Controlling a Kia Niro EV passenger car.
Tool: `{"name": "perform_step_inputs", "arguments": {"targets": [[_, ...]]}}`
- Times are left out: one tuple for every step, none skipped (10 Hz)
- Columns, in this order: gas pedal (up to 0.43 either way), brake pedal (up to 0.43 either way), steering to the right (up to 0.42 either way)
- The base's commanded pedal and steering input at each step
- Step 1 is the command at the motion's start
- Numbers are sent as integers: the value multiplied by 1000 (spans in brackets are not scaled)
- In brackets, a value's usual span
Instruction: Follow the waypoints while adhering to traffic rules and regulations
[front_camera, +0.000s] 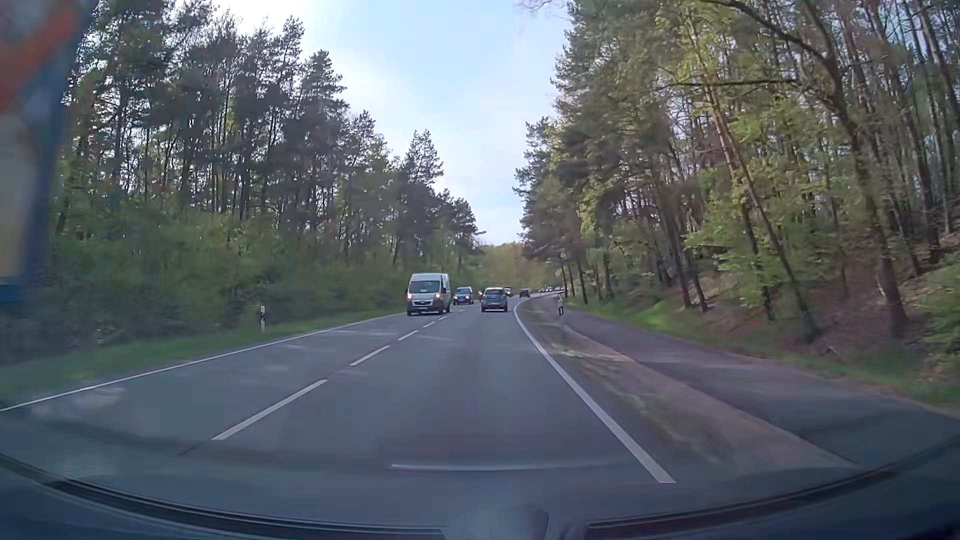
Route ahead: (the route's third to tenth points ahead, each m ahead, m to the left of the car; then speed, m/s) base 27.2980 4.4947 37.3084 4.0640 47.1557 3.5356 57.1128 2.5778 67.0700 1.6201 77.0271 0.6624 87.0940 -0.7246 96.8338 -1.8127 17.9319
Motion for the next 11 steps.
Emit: {"name": "perform_step_inputs", "arguments": {"targets": [[209,0,6],[209,0,6],[209,0,7],[209,0,6],[209,0,6],[209,0,6],[209,0,6],[197,0,6],[197,0,6],[197,0,5],[197,0,6]]}}
